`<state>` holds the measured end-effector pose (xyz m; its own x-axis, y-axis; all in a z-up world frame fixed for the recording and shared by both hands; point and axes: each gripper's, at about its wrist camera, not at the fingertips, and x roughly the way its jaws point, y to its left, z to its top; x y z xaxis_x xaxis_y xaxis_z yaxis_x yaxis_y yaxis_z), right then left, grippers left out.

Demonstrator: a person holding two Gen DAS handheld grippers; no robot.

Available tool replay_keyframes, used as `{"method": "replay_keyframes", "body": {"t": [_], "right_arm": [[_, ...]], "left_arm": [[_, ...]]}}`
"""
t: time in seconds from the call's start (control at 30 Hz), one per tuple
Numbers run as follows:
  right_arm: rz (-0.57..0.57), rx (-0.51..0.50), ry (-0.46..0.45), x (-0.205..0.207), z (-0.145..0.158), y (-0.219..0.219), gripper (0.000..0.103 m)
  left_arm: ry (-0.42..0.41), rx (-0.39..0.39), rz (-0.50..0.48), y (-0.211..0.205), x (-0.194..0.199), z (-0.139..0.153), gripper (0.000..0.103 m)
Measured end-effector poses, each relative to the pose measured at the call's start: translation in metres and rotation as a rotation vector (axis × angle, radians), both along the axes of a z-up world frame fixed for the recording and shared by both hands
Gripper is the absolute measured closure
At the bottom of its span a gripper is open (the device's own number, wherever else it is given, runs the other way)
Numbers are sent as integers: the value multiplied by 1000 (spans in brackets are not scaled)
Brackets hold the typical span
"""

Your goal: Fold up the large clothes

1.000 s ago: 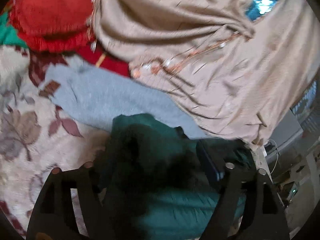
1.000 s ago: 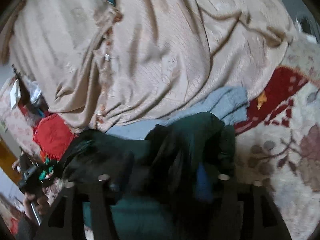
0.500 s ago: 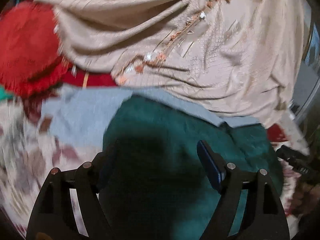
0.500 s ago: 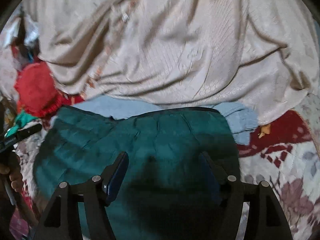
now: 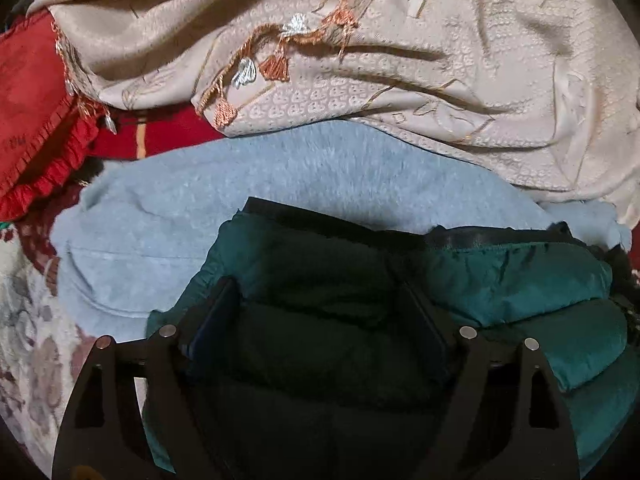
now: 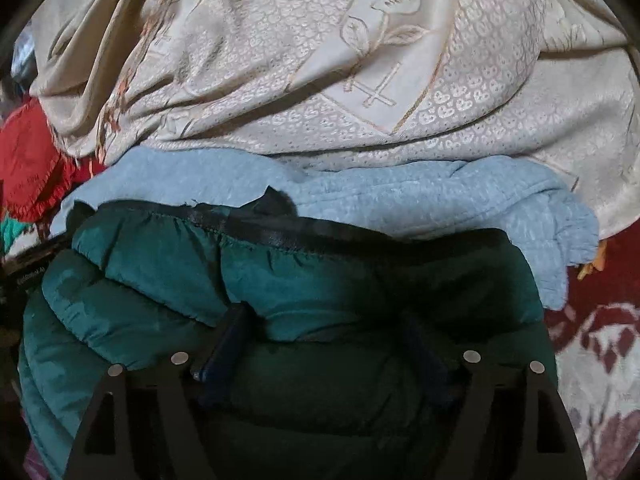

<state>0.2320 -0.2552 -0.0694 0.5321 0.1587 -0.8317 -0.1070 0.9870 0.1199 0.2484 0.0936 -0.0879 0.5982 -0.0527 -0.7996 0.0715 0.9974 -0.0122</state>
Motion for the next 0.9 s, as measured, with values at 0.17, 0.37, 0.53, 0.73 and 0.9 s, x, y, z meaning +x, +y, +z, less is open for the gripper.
{"method": "replay_keyframes", "body": {"t": [0.17, 0.37, 0.53, 0.73, 0.9], "right_arm": [[-1, 33, 0, 12, -8, -8, 25], [6, 49, -6, 12, -8, -9, 23], [16, 51, -7, 9, -8, -9, 19], [11, 17, 9, 9, 2, -1, 20], [-39, -7, -127, -39, 61, 16, 20]], "left_arm": [[9, 23, 26, -5, 12, -12, 18], [14, 40, 24, -8, 13, -14, 17], [8, 34, 25, -9, 11, -13, 17], [22, 34, 25, -5, 11, -9, 18], [-54, -74, -9, -2, -37, 57, 18]]}}
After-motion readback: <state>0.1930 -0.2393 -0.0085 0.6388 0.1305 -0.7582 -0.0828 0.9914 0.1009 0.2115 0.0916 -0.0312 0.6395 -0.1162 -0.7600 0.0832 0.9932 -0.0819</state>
